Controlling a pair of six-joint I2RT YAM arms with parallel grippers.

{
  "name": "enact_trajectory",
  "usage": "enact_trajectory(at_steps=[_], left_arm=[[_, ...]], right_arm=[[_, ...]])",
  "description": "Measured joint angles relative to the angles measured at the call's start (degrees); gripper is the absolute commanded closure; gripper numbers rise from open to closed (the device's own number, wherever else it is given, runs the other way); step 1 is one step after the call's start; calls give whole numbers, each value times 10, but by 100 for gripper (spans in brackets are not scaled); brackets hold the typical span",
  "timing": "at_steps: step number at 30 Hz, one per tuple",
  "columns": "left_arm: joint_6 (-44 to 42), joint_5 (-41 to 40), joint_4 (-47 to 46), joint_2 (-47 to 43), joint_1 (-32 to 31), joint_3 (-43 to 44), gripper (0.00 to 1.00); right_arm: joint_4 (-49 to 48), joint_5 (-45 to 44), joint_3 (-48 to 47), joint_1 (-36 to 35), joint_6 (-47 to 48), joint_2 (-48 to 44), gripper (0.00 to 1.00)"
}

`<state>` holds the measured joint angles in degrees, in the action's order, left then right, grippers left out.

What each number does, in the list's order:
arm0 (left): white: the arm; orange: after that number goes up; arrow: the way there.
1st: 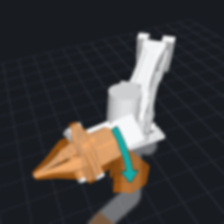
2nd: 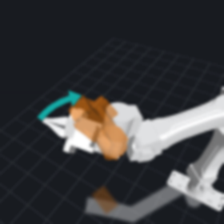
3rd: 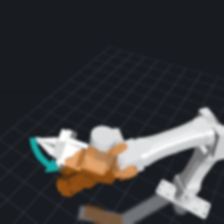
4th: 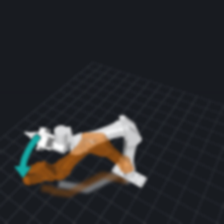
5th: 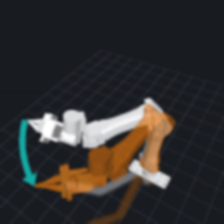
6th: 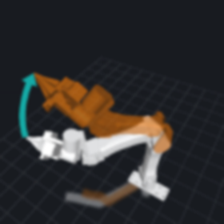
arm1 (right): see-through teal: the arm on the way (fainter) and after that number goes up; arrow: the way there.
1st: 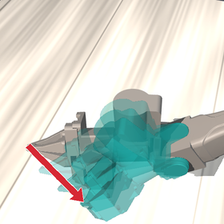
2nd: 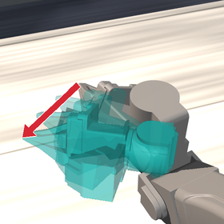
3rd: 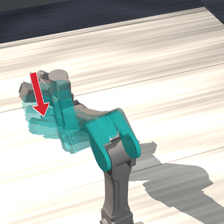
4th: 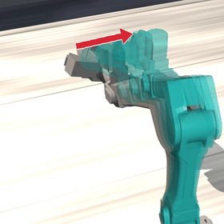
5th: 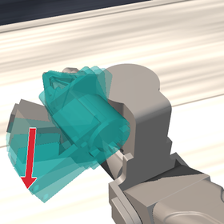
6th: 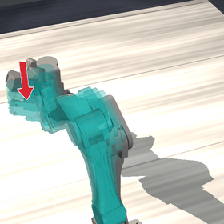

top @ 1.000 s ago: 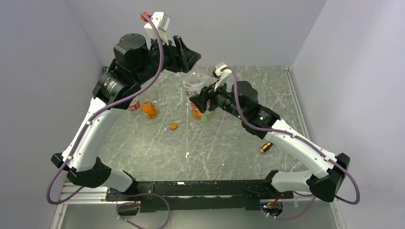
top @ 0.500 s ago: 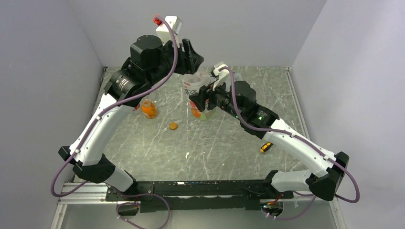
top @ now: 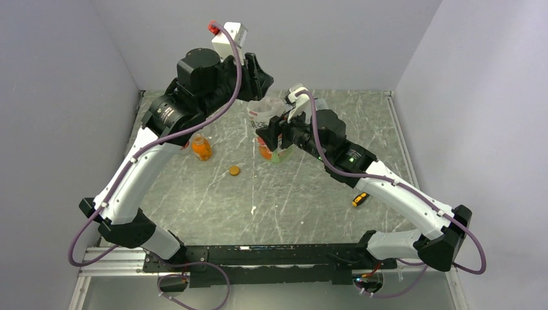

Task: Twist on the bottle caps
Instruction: Screw the bottle cap onto the plastic bottle.

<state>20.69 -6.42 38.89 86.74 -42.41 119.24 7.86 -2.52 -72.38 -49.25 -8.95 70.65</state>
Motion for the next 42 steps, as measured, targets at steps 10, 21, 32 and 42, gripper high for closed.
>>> enact_trajectory(at_steps=[10,21,32,42], left_arm=[[0,0,0,0,0,-3,51],[0,0,0,0,0,-10,61],[0,31,-20,-20,0,-33,69],[-7,208,-114,-96,1,-95,69]], right_arm=[[12,0,-6,0,0,0,77],[17,1,-9,0,0,0,78],[24,67,-8,20,-1,-15,79],[-17,343,1,84,-55,-61,80]])
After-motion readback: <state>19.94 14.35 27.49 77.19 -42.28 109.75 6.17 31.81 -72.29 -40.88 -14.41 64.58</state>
